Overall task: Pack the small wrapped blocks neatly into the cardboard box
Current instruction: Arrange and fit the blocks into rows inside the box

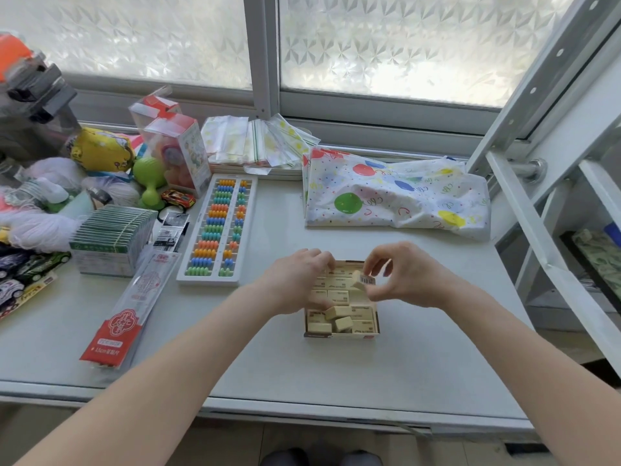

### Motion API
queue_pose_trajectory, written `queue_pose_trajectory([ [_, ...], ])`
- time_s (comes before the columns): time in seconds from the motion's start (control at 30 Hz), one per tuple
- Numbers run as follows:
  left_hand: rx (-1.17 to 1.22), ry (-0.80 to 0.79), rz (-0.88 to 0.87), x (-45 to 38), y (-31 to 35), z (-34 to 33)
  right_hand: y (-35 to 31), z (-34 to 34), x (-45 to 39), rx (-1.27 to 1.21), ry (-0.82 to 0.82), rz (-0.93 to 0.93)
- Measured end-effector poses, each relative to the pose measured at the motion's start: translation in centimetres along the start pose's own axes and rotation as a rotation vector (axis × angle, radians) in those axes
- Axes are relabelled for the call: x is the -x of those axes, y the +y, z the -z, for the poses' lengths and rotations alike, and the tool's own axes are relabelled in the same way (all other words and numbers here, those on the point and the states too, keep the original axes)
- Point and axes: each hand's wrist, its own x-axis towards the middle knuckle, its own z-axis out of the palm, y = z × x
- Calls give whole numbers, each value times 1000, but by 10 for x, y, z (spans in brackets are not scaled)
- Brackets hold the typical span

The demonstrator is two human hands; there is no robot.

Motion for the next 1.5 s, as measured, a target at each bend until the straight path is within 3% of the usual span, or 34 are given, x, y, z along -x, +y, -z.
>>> queue_pose_trajectory([
  [0.07, 176, 20, 45, 3, -4, 3, 2, 4, 6, -396, 42, -78],
  [0.17, 379, 219, 46, 13, 0, 5, 3, 3, 19, -966, -61, -207],
  [0.3, 614, 394, -50, 30, 26, 4, -4, -8, 31, -1419, -214, -356],
  [0.5, 813, 389, -79, 36, 42, 3, -14, -13, 36, -1570, -261, -387],
  [0.63, 866, 446, -33, 40, 41, 1, -10, -18, 40, -1599, -288, -302],
  [0.77, 829, 510, 28, 44, 49, -4, -9, -27, 43, -1602, -151, -203],
  [0.87, 772, 531, 28, 43, 54, -11, -8, -32, 45, -1464, -44, -108],
  [0.97, 692, 502, -11, 42, 47, -13, -7, -25, 44, -971, 105, -71],
  [1.07, 459, 445, 14, 40, 33, -12, -2, -15, 37, -466, 222, 16],
  [1.2, 322, 268, 86, 37, 22, -11, 0, -20, 24, 30, 173, 134],
  [1.33, 275, 194, 110, 35, 19, -10, -1, -23, 17, 146, 94, 34],
  [1.5, 253, 156, 111, 33, 18, -7, -7, -20, 15, 245, 44, 96],
])
